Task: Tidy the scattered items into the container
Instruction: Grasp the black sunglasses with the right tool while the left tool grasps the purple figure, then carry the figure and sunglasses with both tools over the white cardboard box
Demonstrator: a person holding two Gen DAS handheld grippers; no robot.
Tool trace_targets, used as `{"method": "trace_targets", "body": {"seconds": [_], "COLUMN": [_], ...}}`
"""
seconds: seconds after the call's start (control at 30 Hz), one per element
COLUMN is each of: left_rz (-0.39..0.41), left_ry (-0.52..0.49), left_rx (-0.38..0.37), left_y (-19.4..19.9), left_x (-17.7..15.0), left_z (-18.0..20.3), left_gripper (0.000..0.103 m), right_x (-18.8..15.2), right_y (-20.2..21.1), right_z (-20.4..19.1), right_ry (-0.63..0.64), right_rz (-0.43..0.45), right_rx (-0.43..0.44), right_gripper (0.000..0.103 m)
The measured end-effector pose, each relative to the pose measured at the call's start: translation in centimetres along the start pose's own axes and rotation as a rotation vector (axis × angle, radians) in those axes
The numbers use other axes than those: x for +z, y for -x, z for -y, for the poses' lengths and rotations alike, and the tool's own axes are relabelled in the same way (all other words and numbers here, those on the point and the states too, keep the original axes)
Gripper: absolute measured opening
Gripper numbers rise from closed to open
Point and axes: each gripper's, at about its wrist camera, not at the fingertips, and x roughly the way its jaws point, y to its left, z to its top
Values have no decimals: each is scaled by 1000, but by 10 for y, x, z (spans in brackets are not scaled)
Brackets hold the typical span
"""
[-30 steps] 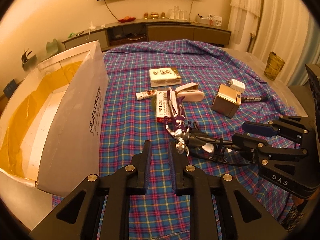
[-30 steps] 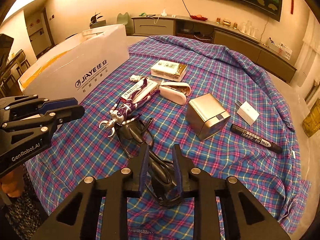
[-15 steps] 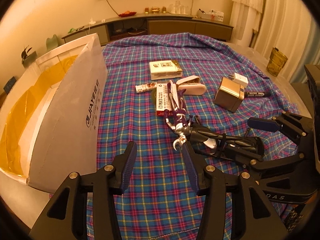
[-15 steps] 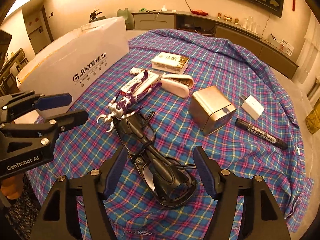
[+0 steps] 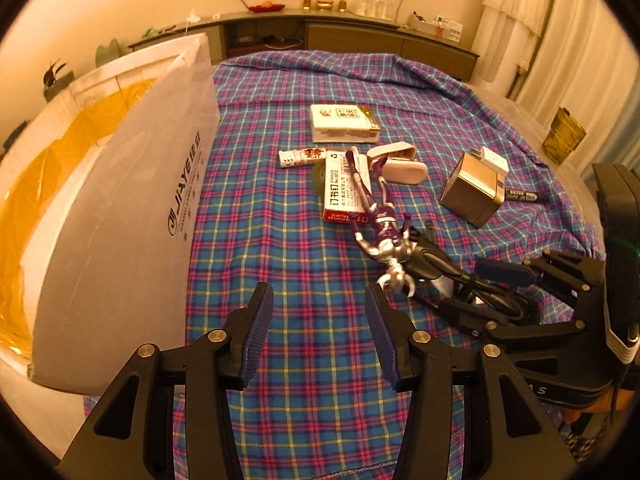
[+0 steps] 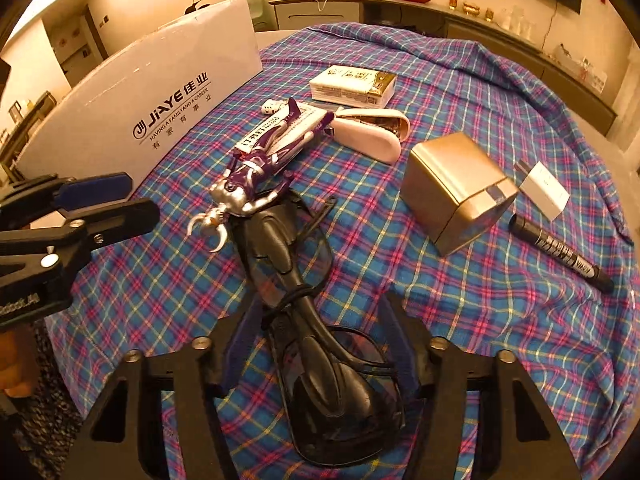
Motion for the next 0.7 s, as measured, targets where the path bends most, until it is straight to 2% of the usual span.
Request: {"method": "trace_targets", "body": {"seconds": [0.23,0.47,0.53,0.63,0.67,0.7], "left_rz": [-1,-34,-61,-82,-70,-54], "left_ry": [19,79,85,80,83,90], "left_rx": [-31,-142,-152,-129,-135,-138], "left_y": [-12,-38,-53,-73,-76,-76], "left_x": [12,37,44,49,49,49], "left_z": [10,30,40,50,50,49], "left_gripper": [51,55,56,57,56,49], "right_x": [-2,-4,-4,-3,-3,-3], "right_y": [4,7,8,7,7,7], "right_z": [6,10,11,12,13,13], "right_ry": [-54,-82,-90,-100,-102,-105], "right_rz": [-13,-24,-25,-26,-25,-22], "right_rx": [39,62,70,77,80,83], "right_gripper": [36,35,35,34,35,36]}}
